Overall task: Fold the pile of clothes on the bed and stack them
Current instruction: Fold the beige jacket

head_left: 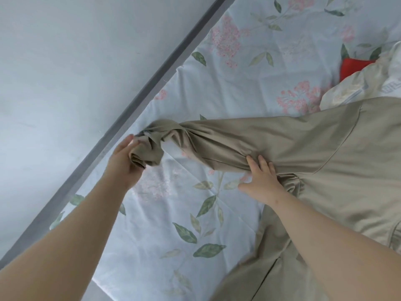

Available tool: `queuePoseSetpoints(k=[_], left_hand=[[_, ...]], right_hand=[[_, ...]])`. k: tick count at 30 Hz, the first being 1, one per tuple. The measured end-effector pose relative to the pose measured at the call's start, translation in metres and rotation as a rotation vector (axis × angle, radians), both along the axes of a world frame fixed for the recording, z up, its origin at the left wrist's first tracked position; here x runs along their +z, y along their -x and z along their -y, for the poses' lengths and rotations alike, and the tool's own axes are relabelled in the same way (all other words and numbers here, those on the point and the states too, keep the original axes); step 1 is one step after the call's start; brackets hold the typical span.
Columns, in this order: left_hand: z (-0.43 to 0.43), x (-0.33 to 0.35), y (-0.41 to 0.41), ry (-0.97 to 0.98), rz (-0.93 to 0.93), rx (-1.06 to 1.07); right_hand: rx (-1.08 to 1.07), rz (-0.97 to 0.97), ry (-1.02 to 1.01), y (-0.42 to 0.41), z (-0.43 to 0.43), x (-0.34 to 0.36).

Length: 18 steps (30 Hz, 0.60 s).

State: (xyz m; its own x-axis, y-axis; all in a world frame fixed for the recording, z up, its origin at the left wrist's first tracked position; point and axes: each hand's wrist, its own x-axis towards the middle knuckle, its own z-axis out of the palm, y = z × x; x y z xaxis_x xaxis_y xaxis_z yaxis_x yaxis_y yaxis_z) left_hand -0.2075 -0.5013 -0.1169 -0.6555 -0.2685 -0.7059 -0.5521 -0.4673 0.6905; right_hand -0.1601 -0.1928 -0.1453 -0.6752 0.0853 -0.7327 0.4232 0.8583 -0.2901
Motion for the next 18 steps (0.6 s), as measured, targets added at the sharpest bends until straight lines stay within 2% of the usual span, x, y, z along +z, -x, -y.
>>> queuePoseSetpoints(k=[1,2,6,10,12,15,18], left_hand=[[0.008,0.007,0.005,-0.120,0.000,0.143],[0.012,0.013,0.007,-0.158,0.016,0.201],[0.011,0.030,0.004,-0.089,0.054,0.091],[0.016,0.049,0.007,-0.208,0.066,0.105],[0.009,0.061,0.011,-0.094,0.049,-0.078],[-0.017,0.087,0.019,0.183,-0.108,-0.271],[-0.062,0.123,0.025,0.232,-0.231,-0.420]], right_hand=[[-0.001,0.003,0.003,0.000,-0.001,-0.001],[0.000,0.001,0.001,-0.001,0.000,-0.002],[-0.014,-0.017,-0.007,-0.003,0.000,-0.001],[-0.155,-0.093,0.071,-0.003,0.001,0.015],[-0.277,-0.239,0.137,-0.007,0.006,0.029],[-0.356,-0.437,0.230,-0.010,0.015,0.053],[-0.527,-0.498,0.321,-0.015,0.012,0.075]])
